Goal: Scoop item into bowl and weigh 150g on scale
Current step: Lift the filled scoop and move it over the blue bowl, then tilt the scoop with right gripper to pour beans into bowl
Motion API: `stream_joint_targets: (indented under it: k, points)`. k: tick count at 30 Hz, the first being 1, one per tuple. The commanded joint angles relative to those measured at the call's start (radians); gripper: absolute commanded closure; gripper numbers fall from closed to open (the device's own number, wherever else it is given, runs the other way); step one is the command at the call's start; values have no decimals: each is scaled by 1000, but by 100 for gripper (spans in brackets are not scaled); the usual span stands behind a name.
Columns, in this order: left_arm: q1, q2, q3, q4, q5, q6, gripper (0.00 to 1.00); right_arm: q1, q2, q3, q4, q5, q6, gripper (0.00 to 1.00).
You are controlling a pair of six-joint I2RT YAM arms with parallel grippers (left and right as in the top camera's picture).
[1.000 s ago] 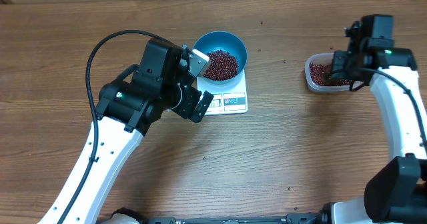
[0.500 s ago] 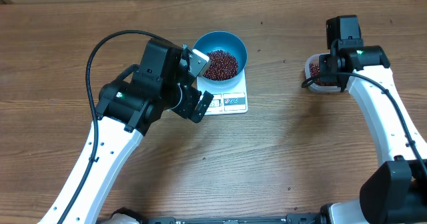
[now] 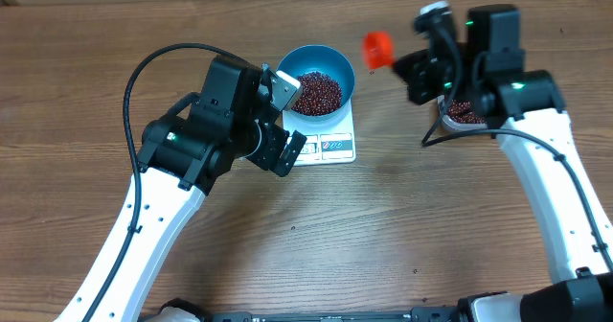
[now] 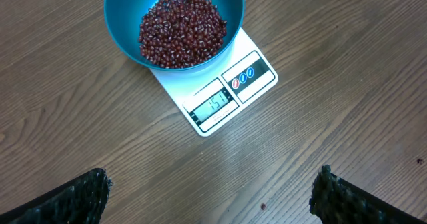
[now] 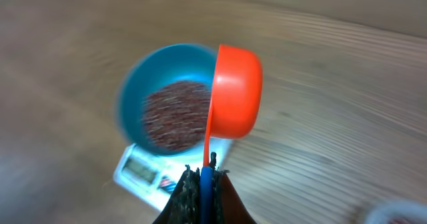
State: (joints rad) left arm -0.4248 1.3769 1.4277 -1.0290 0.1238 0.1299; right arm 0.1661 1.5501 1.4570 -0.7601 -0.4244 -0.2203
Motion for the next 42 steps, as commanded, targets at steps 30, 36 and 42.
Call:
stream_joint_targets:
  k: [30,36,42]
  points:
    - [-1,3,7,1,0,-10,0,194,291,21,174,136,-286,96]
    - [-1,3,7,1,0,-10,0,194,309,21,175,136,-286,96]
    - [-1,3,7,1,0,-10,0,194,309,21,179,137,-286,96]
